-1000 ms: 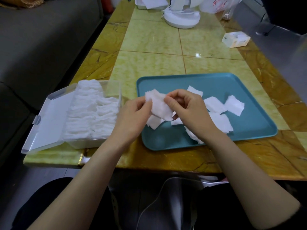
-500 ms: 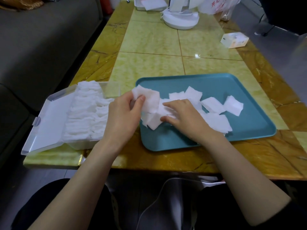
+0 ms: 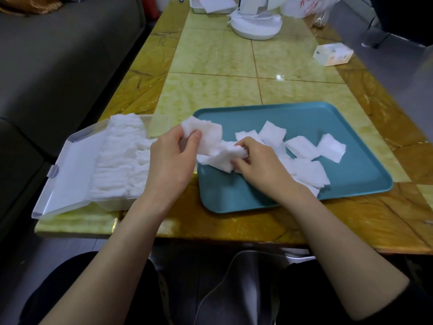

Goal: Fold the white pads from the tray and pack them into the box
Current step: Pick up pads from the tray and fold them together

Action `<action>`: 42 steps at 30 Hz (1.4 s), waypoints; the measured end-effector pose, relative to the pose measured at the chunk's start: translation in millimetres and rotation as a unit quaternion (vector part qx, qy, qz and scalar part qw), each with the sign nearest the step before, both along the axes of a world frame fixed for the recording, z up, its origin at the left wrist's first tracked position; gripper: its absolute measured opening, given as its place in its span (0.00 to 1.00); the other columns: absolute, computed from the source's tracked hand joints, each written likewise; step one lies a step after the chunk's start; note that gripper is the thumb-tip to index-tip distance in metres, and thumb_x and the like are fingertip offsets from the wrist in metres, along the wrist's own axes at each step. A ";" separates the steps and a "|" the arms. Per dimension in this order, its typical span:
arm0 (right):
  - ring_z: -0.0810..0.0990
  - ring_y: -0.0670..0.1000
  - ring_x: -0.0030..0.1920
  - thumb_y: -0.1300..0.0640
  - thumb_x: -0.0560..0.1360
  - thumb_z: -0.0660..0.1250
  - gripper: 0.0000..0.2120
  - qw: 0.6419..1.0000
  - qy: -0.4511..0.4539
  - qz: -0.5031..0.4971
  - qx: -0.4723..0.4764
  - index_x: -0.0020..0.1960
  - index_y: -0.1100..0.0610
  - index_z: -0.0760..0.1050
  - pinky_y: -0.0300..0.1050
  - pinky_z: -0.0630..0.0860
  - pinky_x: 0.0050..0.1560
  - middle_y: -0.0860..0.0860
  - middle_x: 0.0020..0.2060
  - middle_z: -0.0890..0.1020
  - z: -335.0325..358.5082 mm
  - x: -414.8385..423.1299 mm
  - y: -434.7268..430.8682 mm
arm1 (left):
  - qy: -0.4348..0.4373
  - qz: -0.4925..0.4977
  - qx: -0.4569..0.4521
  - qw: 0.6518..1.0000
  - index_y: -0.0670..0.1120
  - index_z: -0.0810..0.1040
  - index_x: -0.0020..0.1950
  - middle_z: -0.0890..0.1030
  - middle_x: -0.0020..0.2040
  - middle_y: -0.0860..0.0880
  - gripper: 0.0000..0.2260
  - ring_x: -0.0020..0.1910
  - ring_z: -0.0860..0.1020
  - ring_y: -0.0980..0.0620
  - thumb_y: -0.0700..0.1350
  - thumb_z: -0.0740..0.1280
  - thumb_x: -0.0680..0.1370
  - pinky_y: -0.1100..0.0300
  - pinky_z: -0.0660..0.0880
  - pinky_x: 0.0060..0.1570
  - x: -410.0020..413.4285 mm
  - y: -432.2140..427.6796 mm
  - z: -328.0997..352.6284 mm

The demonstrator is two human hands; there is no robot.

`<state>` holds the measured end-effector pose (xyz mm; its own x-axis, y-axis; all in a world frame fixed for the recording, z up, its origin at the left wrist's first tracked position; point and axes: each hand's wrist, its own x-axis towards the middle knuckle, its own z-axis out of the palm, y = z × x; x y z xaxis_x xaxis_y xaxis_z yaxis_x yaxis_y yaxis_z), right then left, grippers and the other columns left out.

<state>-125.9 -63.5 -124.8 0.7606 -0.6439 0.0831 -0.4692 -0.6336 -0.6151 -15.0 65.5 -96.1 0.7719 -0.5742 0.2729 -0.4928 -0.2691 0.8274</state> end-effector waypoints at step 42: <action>0.78 0.41 0.34 0.60 0.78 0.62 0.04 0.959 -0.192 0.032 0.207 0.47 0.57 0.75 0.38 0.79 0.35 0.47 0.40 0.77 39.8 -15.2 3.0 | 0.241 -0.107 0.003 0.965 0.46 0.80 0.46 0.79 0.43 0.47 0.16 0.44 0.75 0.52 0.56 0.61 0.72 0.45 0.74 0.52 -18.2 -10.2 -2.5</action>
<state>-141.1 -60.5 -85.0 0.7648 -0.6344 0.1121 -0.1257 -0.3176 -0.9399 -33.2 55.3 -98.5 0.6715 -0.7352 -0.0927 -0.0957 -0.2101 0.9730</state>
